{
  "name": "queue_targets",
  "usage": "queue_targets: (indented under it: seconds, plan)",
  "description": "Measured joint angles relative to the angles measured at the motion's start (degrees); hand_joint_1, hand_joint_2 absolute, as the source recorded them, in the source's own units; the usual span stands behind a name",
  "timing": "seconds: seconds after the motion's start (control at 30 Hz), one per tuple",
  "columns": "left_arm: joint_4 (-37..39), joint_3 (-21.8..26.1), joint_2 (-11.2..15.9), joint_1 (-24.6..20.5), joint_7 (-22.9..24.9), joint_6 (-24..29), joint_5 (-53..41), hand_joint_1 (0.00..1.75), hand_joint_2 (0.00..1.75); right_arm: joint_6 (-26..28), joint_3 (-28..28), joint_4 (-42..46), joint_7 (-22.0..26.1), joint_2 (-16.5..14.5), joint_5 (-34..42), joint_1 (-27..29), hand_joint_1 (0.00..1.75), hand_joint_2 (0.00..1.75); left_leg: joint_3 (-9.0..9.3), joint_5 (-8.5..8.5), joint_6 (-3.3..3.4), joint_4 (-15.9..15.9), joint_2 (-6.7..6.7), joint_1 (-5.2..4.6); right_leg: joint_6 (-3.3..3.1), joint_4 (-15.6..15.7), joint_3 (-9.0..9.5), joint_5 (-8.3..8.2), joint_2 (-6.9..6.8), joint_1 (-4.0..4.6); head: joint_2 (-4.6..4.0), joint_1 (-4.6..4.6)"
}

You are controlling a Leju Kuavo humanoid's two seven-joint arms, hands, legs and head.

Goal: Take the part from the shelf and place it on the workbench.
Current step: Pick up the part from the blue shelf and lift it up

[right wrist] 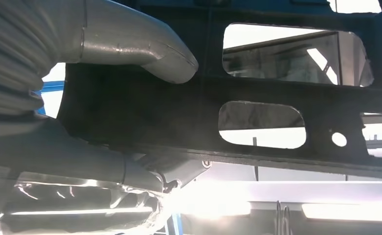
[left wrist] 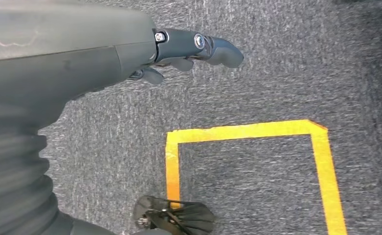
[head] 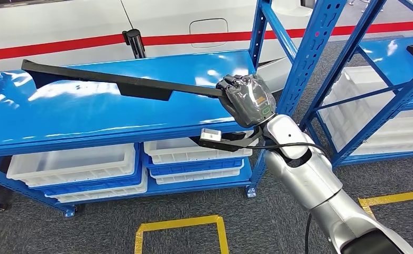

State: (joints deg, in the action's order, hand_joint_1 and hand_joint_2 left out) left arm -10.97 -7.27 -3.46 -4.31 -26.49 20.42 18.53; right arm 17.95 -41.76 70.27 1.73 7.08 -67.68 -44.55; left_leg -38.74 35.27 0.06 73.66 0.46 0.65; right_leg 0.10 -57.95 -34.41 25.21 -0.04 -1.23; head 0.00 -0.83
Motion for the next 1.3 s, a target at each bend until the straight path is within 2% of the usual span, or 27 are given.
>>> queue_targets:
  seconds: [0.03, 0.1, 0.17, 0.23, 0.3, 0.37, 0.43, 0.47, 0.5, 0.53, 0.57, 0.6, 0.67, 0.7, 0.73, 0.77, 0.8, 0.83, 0.93, 0.97, 1.0, 1.03, 1.1, 1.17, 1.2, 1.23, 1.3]
  plan:
    - [0.0, -0.1, 0.0, 0.0, 0.0, 0.0, 0.0, 0.00, 1.75, -0.1, 0.0, 0.0, 0.0, 0.0, 0.0, 0.0, 1.75, 1.75, 1.70, -1.38, 0.21, -2.1, -0.02, 0.00, 0.06, 0.0, -0.30, -0.30, 0.05, 0.07, 0.00, 0.01]
    - [0.0, -0.1, 0.0, 0.0, 0.0, 0.1, 0.0, 0.00, 1.75, -0.2, 0.0, 0.0, 0.0, 0.0, 0.0, -0.1, 1.75, 1.75, 6.91, -4.40, 0.76, -9.9, -0.40, -0.07, 0.37, 0.0, -0.73, -0.89, 0.18, 0.24, 0.00, -0.01]
    - [0.0, -0.2, 0.0, 0.0, 0.0, 0.3, 0.0, 0.00, 1.75, -0.3, 0.1, 0.1, 0.0, -0.2, 0.0, -0.2, 1.75, 1.75, 10.10, -5.31, 1.12, -15.2, -0.89, -0.30, 1.04, 0.0, -1.03, -1.54, 0.25, 0.42, 0.00, 0.03]
    - [0.0, -0.2, 0.0, 0.0, 0.1, 0.4, 0.0, 0.00, 1.75, -0.5, 0.1, 0.2, 0.0, -0.4, 0.0, -0.4, 1.75, 1.75, 10.17, -5.51, 1.48, -16.2, -0.94, -0.60, 1.89, 0.1, -1.33, -2.37, 0.27, 0.48, 0.00, 0.05]
    - [0.0, -0.2, -0.1, -0.1, 0.3, 0.4, 0.0, 0.00, 1.75, -0.8, 0.1, 0.3, 0.0, -0.4, 0.0, -0.5, 1.75, 1.75, 9.37, -6.59, 2.34, -16.5, -0.56, -0.54, 2.18, -0.7, -2.16, -1.61, 0.23, 0.56, 0.00, 0.10]
    - [0.0, -0.2, -0.1, -0.1, 0.3, 0.4, -0.1, 0.00, 1.75, -1.0, 0.1, 0.3, 0.0, -0.3, 0.0, -0.8, 1.75, 1.75, 8.10, -7.94, 3.26, -16.8, -0.18, -0.47, 1.66, -5.2, -4.12, 2.43, 0.17, 0.58, 0.00, 0.32]
    - [0.0, -0.2, -0.1, -0.1, 0.5, 0.4, -0.1, 0.00, 1.75, -1.1, 0.1, 0.3, 0.1, -0.3, 0.0, -0.8, 1.75, 1.75, 6.42, -9.21, 3.67, -16.7, -0.01, -0.71, 1.41, -13.0, -6.36, 6.86, 0.18, 0.52, 0.00, 0.49]
    - [0.0, -0.2, -0.1, -0.1, 0.5, 0.3, -0.2, 0.00, 1.75, -1.2, 0.1, 0.3, 0.1, -0.2, 0.0, -0.8, 1.75, 1.75, 5.55, -9.85, 3.71, -16.7, 0.06, -0.84, 1.69, -16.0, -6.80, 7.70, 0.18, 0.51, 0.00, 0.49]
    - [0.0, -0.2, -0.1, -0.1, 0.5, 0.3, -0.2, 0.00, 1.75, -1.2, 0.1, 0.3, 0.1, -0.2, 0.1, -0.8, 1.75, 1.75, 4.71, -10.49, 3.72, -16.7, 0.13, -0.98, 2.16, -17.3, -6.37, 7.39, 0.17, 0.52, 0.00, 0.51]
    - [0.0, -0.3, -0.1, -0.1, 0.6, 0.3, -0.3, 0.00, 1.75, -1.2, 0.1, 0.3, 0.2, 0.0, 0.3, -0.8, 1.75, 1.75, 3.96, -11.07, 3.69, -16.6, 0.18, -1.10, 2.62, -16.3, -4.87, 6.21, 0.17, 0.55, 0.00, 0.51]
    - [0.0, -0.3, -0.1, -0.1, 0.6, 0.2, -0.3, 0.00, 1.75, -1.2, 0.1, 0.3, 0.3, 0.1, 0.4, -0.8, 1.75, 1.75, 3.31, -11.65, 3.63, -16.6, 0.21, -1.23, 2.81, -13.4, -2.38, 4.90, 0.16, 0.64, 0.00, 0.51]
    - [0.0, -0.4, -0.2, -0.1, 0.6, 0.2, -0.3, 0.00, 1.75, -1.2, 0.2, 0.3, 0.3, 0.2, 0.5, -0.8, 1.75, 1.75, 2.78, -12.17, 3.50, -16.6, 0.22, -1.37, 2.66, -9.1, 0.79, 4.16, 0.11, 0.81, 0.00, 0.50]
    - [0.0, -0.4, -0.2, -0.1, 0.6, 0.2, -0.3, 0.00, 1.75, -1.2, 0.2, 0.4, 0.4, 0.2, 0.5, -0.9, 1.75, 1.75, 2.08, -13.23, 3.11, -16.6, 0.29, -1.67, 1.87, -0.7, 6.29, 4.55, 0.01, 1.36, 0.00, 0.35]
    - [0.0, -0.5, -0.3, -0.1, 0.6, 0.1, -0.3, 0.00, 1.75, -1.1, 0.3, 0.4, 0.4, 0.3, 0.6, -0.9, 1.75, 1.75, 1.83, -13.74, 2.87, -16.6, 0.34, -1.72, 1.53, 1.6, 7.53, 4.98, 0.00, 1.58, 0.00, 0.25]
    - [0.0, -0.5, -0.3, -0.1, 0.6, 0.2, -0.3, 0.00, 1.75, -1.1, 0.3, 0.5, 0.4, 0.3, 0.6, -0.8, 1.75, 1.75, 1.62, -14.30, 2.58, -16.7, 0.37, -1.71, 1.26, 2.7, 7.64, 4.96, 0.02, 1.65, 0.00, 0.14]
    - [0.0, -0.5, -0.2, 0.0, 0.6, 0.2, -0.4, 0.00, 1.75, -1.1, 0.3, 0.5, 0.4, 0.4, 0.7, -0.7, 1.75, 1.75, 1.32, -14.56, 2.30, -16.6, 0.34, -1.55, 0.94, 2.7, 7.21, 4.50, 0.02, 1.20, -0.01, 0.08]
    - [0.0, -0.5, -0.1, 0.0, 0.6, 0.2, -0.4, 0.00, 1.75, -1.0, 0.4, 0.4, 0.4, 0.5, 0.7, -0.6, 1.75, 1.75, 0.91, -13.92, 1.95, -16.2, 0.19, -1.39, 0.49, 2.8, 6.75, 3.92, -0.02, 0.84, -0.01, 0.09]
    - [0.0, -0.5, -0.1, 0.1, 0.6, 0.2, -0.4, 0.00, 1.75, -1.0, 0.4, 0.4, 0.4, 0.5, 0.7, -0.5, 1.75, 1.75, 0.32, -12.17, 1.55, -15.0, 0.00, -1.19, -0.07, 2.9, 6.20, 3.21, -0.09, 0.47, -0.01, -0.01]
    - [0.1, -0.6, -0.1, 0.2, 0.6, 0.1, -0.6, 0.00, 1.75, -0.6, 0.4, 0.5, 0.4, 0.7, 0.6, 0.2, 1.75, 1.75, -2.15, -3.63, 0.22, -5.5, -0.38, -0.30, -0.80, 2.9, 4.06, 1.04, -0.23, 0.24, 0.00, -0.34]
    - [0.1, -0.6, -0.1, 0.2, 0.6, 0.1, -0.7, 0.00, 1.75, -0.5, 0.4, 0.5, 0.4, 0.8, 0.5, 0.5, 1.75, 1.75, -2.63, -2.51, -0.19, -2.0, -0.39, 0.02, -0.63, 2.8, 3.18, 0.37, -0.23, 0.21, 0.00, -0.37]
    - [0.1, -0.6, -0.1, 0.2, 0.6, 0.1, -0.9, 0.00, 1.75, -0.4, 0.4, 0.5, 0.4, 1.0, 0.5, 0.8, 1.75, 1.75, -2.53, -2.94, -0.58, 0.2, -0.39, 0.35, -0.40, 2.7, 2.26, -0.27, -0.24, 0.11, 0.00, -0.38]
    - [0.1, -0.6, -0.1, 0.2, 0.6, 0.1, -1.0, 0.00, 1.75, -0.4, 0.4, 0.5, 0.3, 1.1, 0.4, 1.0, 1.75, 1.75, -1.60, -4.53, -0.94, 0.6, -0.38, 0.69, -0.06, 2.4, 1.30, -0.83, -0.23, -0.07, 0.00, -0.37]
    - [0.1, -0.7, -0.1, 0.1, 0.7, 0.1, -1.1, 0.00, 1.75, -0.4, 0.5, 0.6, 0.3, 1.4, 0.4, 1.2, 1.75, 1.75, 3.08, -7.32, -1.66, -4.2, -0.45, 1.40, 0.76, 1.5, -0.59, -1.68, -0.20, -0.45, 0.00, -0.43]
    - [0.0, -0.9, -0.1, -0.2, 0.9, 0.1, -1.2, 0.00, 1.75, -0.4, 0.7, 1.0, 0.3, 1.7, 0.4, 1.2, 1.75, 1.75, 8.52, -6.18, -1.84, -11.8, -0.83, 1.51, 1.69, 0.4, -2.01, -2.31, -0.13, -0.45, 0.00, -0.53]
    - [0.0, -1.0, -0.1, -0.4, 1.0, 0.1, -1.2, 0.00, 1.75, -0.4, 0.7, 1.2, 0.3, 1.7, 0.4, 1.2, 1.75, 1.75, 9.92, -5.09, -1.62, -14.2, -1.04, 1.35, 2.20, 0.1, -2.43, -2.71, -0.11, -0.31, 0.00, -0.57]
    - [0.0, -1.1, -0.1, -0.5, 1.1, 0.1, -1.2, 0.00, 1.75, -0.3, 0.8, 1.3, 0.3, 1.8, 0.4, 1.2, 1.75, 1.75, 10.31, -4.61, -1.14, -15.3, -1.17, 1.01, 2.77, 0.0, -2.71, -3.23, -0.09, -0.18, 0.00, -0.55]
    - [0.1, -1.1, -0.1, -0.6, 1.1, 0.1, -1.2, 0.00, 1.75, -0.3, 0.9, 1.4, 0.3, 2.0, 0.3, 1.3, 1.75, 1.75, 9.30, -5.44, 0.41, -15.7, -0.92, 0.67, 3.72, 0.0, -3.42, -3.65, -0.08, -0.04, 0.00, -0.60]
